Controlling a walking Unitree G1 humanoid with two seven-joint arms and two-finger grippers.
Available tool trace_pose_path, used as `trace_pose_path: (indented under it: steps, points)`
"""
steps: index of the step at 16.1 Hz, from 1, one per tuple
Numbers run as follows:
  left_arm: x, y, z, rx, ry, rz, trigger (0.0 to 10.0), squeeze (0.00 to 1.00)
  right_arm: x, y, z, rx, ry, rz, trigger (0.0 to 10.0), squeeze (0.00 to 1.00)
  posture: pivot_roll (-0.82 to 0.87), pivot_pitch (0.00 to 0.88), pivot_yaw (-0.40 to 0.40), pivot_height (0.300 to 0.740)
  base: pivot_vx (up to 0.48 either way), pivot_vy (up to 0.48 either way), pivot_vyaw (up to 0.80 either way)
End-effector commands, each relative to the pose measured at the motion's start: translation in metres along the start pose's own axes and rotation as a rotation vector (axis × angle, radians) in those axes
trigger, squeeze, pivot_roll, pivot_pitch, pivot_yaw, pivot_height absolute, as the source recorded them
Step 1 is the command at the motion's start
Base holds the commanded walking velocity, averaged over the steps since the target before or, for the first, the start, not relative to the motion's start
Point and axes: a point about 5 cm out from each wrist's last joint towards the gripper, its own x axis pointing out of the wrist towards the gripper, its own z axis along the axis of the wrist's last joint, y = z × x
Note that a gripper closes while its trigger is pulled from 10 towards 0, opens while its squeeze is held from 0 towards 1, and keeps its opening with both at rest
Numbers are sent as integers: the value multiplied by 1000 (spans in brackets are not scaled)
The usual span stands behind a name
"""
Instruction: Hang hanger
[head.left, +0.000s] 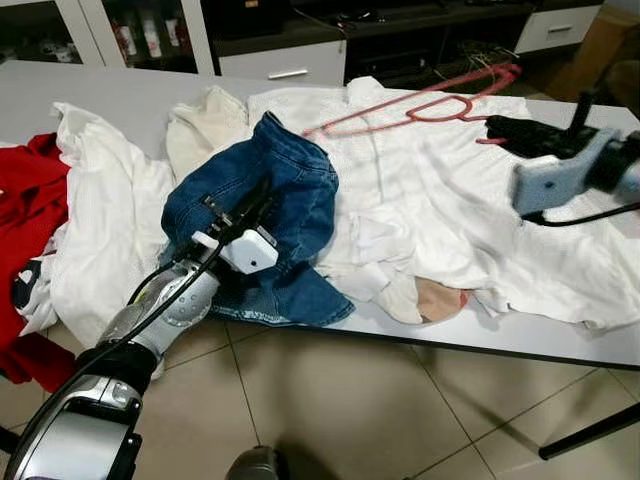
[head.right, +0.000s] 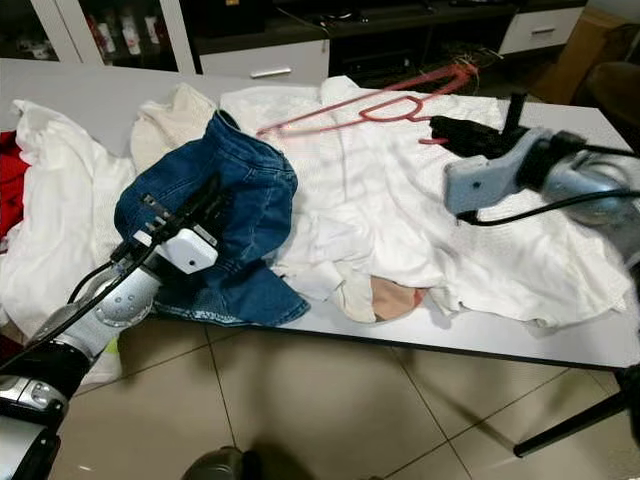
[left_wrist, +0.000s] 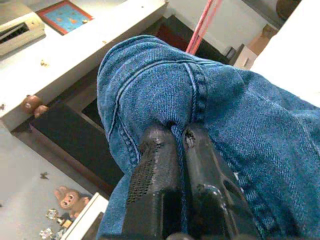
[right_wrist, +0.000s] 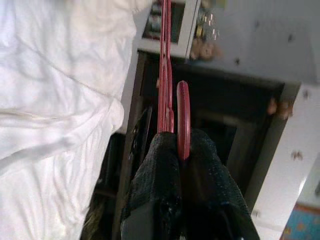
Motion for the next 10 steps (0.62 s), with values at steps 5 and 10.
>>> trace_pose_path:
  steps: [5,10]
  points:
    - [4,4,3,74,-54,-12,0,0,-2,-10,7,-30,-115,-8,10000,0,128,6,15,740,0,0,0]
    - [3,-7,11,283,-177,-128,0,0,8,-14,18,31,-224,-47,10000,0,141,6,17,740,0,0,0]
